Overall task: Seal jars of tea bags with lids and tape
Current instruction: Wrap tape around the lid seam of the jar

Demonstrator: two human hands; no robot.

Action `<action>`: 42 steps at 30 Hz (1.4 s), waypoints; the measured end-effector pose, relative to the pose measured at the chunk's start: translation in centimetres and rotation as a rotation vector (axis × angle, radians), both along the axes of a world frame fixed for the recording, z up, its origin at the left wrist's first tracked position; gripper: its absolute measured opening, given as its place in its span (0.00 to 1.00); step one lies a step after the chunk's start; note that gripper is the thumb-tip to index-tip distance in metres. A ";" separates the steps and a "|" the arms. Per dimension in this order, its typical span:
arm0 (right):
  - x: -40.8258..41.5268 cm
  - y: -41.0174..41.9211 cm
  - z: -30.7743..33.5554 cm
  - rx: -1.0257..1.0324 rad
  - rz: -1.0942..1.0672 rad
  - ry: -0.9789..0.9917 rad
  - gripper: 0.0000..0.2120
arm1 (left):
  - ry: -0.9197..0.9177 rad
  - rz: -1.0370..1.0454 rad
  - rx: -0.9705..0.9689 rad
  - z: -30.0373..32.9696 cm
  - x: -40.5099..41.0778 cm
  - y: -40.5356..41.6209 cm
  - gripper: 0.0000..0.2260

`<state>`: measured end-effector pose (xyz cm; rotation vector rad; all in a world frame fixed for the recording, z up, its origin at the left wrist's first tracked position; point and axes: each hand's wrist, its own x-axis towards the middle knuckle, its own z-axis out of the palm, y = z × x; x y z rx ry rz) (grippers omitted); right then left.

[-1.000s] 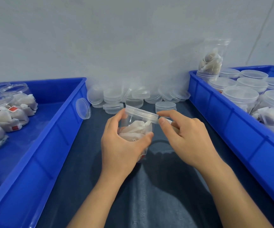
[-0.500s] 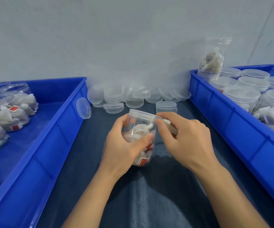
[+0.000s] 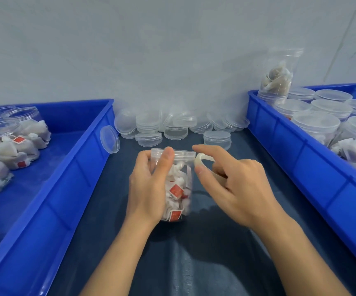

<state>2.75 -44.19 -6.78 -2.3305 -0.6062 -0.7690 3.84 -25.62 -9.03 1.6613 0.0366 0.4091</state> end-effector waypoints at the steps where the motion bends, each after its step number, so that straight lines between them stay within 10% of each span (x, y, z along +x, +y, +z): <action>1: 0.0 -0.2 0.1 0.018 0.013 -0.018 0.17 | 0.004 -0.001 -0.005 0.0 0.1 0.1 0.28; 18: 1.5 -1.5 -0.7 0.140 -0.011 0.082 0.12 | 0.053 -0.107 -0.117 0.0 0.3 0.4 0.22; 31: 0.7 -0.5 -0.6 0.112 -0.043 0.041 0.14 | 0.240 -0.353 -0.295 0.6 -0.3 0.5 0.38; 42: 0.3 0.7 -0.7 0.063 -0.135 -0.041 0.17 | 0.034 -0.135 -0.009 0.4 0.1 0.1 0.28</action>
